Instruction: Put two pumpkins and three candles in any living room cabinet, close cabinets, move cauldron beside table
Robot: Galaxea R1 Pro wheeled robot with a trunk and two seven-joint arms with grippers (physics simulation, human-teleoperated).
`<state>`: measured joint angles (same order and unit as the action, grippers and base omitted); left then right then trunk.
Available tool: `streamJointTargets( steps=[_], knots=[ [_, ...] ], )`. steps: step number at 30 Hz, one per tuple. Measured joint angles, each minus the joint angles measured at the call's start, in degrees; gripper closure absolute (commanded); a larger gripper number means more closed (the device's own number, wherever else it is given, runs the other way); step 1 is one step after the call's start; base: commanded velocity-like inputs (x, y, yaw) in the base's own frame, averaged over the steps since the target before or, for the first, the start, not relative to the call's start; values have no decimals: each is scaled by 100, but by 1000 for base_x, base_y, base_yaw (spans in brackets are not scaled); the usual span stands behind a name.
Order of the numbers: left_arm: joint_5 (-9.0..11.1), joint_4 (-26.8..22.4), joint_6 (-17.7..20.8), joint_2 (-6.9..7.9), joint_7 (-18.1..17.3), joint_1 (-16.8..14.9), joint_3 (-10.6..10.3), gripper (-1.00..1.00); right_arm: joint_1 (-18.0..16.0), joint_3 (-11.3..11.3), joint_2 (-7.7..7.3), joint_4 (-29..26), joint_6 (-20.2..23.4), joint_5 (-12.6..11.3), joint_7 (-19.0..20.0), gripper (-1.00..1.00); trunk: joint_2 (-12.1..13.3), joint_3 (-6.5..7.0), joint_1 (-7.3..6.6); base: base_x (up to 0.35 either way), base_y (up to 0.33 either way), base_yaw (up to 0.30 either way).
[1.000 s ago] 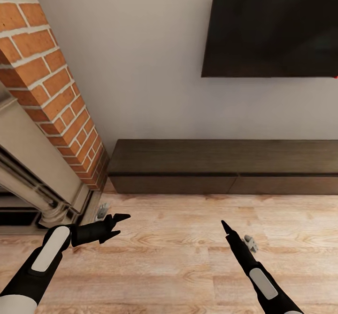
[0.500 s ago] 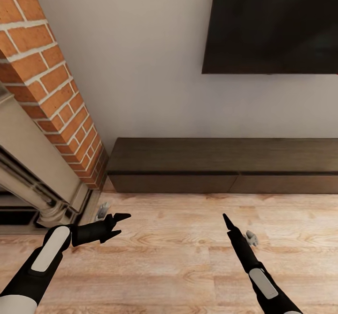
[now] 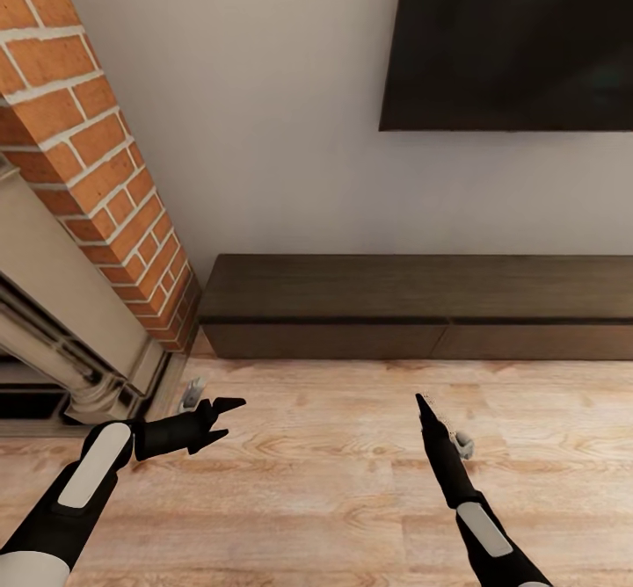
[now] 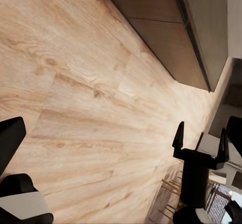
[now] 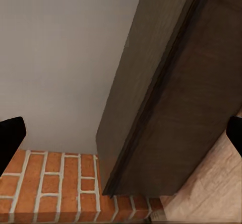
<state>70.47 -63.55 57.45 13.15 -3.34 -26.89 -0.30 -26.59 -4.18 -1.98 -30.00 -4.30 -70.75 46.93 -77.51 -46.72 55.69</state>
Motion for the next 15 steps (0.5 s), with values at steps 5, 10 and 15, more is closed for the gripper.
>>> streamJointTargets(
  steps=[5, 10, 15],
  knots=[
    [15, 0, 0, 0, -1, 1, -1, -100, 0, 7, 107, -27, 141, -14, -16, -100, -201, -90, 110, 0, 0, 0],
    [24, -2, 0, 0, -2, 1, -2, -100, 0, 7, 125, -36, 114, -12, -34, -100, -401, -180, 220, 0, 0, 0],
    [80, -7, 4, -1, -3, 3, -32, -100, 0, -22, 122, -31, 156, -38, 123, -100, -602, -269, 330, 0, 0, 0]
  ],
)
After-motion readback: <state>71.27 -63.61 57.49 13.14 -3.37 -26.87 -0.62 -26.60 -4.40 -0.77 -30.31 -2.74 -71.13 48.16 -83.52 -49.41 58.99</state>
